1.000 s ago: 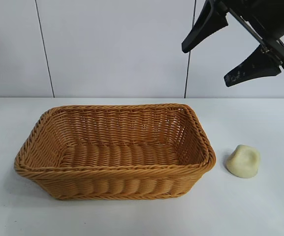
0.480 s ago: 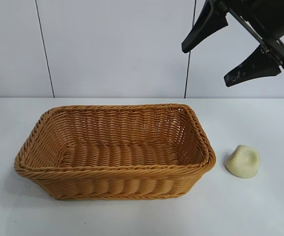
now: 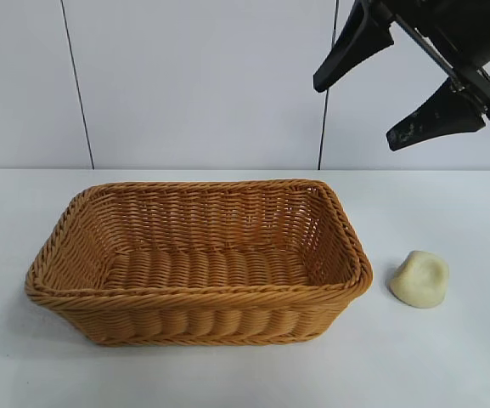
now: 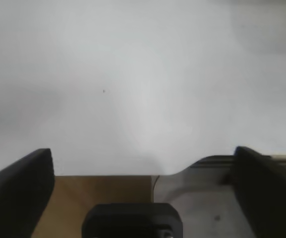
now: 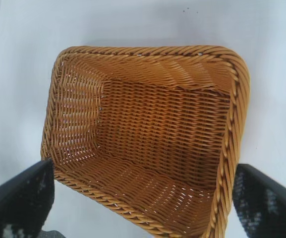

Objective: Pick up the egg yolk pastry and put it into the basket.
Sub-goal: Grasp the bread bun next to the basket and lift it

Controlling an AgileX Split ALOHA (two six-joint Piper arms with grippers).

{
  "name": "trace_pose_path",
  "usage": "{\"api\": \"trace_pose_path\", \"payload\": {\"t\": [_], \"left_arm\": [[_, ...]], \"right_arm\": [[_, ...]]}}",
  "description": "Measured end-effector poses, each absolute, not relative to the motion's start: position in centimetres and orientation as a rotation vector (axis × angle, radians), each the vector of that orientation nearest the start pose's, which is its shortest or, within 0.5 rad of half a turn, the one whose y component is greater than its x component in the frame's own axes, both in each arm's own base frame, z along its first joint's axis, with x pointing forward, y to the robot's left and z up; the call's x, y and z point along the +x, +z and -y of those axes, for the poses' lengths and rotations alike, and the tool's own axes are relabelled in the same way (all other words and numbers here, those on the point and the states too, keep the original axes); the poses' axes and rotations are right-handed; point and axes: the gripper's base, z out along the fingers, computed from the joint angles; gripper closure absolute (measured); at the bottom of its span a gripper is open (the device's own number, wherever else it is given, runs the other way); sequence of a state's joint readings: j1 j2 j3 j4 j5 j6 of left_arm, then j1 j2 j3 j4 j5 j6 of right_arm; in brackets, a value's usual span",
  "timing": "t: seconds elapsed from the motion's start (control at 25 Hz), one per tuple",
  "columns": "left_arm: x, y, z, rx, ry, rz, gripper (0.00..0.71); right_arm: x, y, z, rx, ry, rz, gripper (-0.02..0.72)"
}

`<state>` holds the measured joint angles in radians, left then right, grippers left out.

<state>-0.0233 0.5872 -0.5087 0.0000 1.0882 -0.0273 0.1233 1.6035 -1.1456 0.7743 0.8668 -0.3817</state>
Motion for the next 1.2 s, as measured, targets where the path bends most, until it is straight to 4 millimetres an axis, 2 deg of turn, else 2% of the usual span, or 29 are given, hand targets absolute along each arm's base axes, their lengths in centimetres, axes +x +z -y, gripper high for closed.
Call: {"api": "trace_pose_path", "payload": {"t": [0.16, 0.48, 0.68, 0.8, 1.2], "left_arm": [[5.5, 26.8, 0.1, -0.005, -0.022, -2.454, 0.014], [0.3, 27.7, 0.0, -0.004, -0.030, -2.106, 0.014], [-0.6, 27.7, 0.0, -0.004, -0.031, -2.046, 0.014], [-0.6, 27.7, 0.0, -0.004, -0.031, -2.044, 0.014], [-0.6, 27.7, 0.0, -0.004, -0.031, -2.044, 0.014]], "right_arm": [[31.6, 26.1, -8.2, -0.147, 0.722, -2.673, 0.008], [31.5, 24.9, -5.3, -0.060, 0.276, -2.814, 0.008], [31.9, 24.0, -4.8, -0.033, 0.196, -2.844, 0.008], [32.7, 22.2, -4.8, -0.017, 0.188, -2.876, 0.008], [35.6, 13.3, -5.1, 0.028, 0.164, -2.982, 0.008]]}}
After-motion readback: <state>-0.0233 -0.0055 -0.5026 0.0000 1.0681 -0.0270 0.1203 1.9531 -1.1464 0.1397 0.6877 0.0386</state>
